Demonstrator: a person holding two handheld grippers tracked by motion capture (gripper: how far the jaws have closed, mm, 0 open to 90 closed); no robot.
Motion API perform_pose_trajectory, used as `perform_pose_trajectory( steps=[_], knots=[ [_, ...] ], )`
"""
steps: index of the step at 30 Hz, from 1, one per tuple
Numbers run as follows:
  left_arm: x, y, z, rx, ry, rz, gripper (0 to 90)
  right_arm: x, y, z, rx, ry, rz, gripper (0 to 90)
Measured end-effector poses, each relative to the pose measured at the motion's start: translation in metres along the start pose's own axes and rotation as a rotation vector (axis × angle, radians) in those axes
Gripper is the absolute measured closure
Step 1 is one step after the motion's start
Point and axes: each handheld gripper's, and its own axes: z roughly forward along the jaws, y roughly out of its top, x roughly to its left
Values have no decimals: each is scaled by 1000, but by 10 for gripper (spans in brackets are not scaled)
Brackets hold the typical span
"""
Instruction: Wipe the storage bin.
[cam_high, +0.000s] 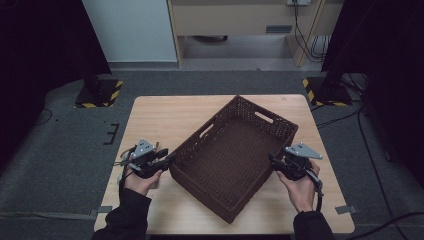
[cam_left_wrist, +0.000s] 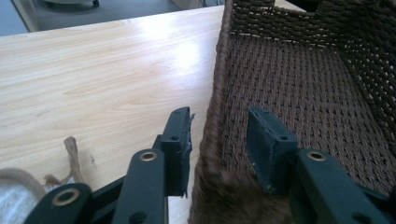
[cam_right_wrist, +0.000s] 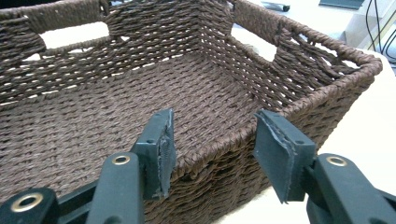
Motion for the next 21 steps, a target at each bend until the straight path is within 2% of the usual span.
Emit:
perform_pose_trajectory(
  steps=[3,5,8,9,14,17,21],
  knots=[
    [1,-2,5,32,-5,15,637,-3,1,5,-14,-6,-1,491],
    [0,-4,8,42,-26,12,664,-6,1,9,-22,-11,6,493],
    [-4,-4,8,55,-45,26,742,-8,0,11,-32,-7,23,486],
    [-6,-5,7,54,-49,27,768,-8,0,10,-31,-7,11,479],
    [-12,-9,3,60,-54,23,765,-5,3,-3,-51,15,17,451],
    [-17,-10,0,65,-56,23,759,-1,1,-7,-39,29,24,450],
    [-17,-7,-1,66,-60,36,718,3,-3,-2,-18,44,15,519]
  ],
)
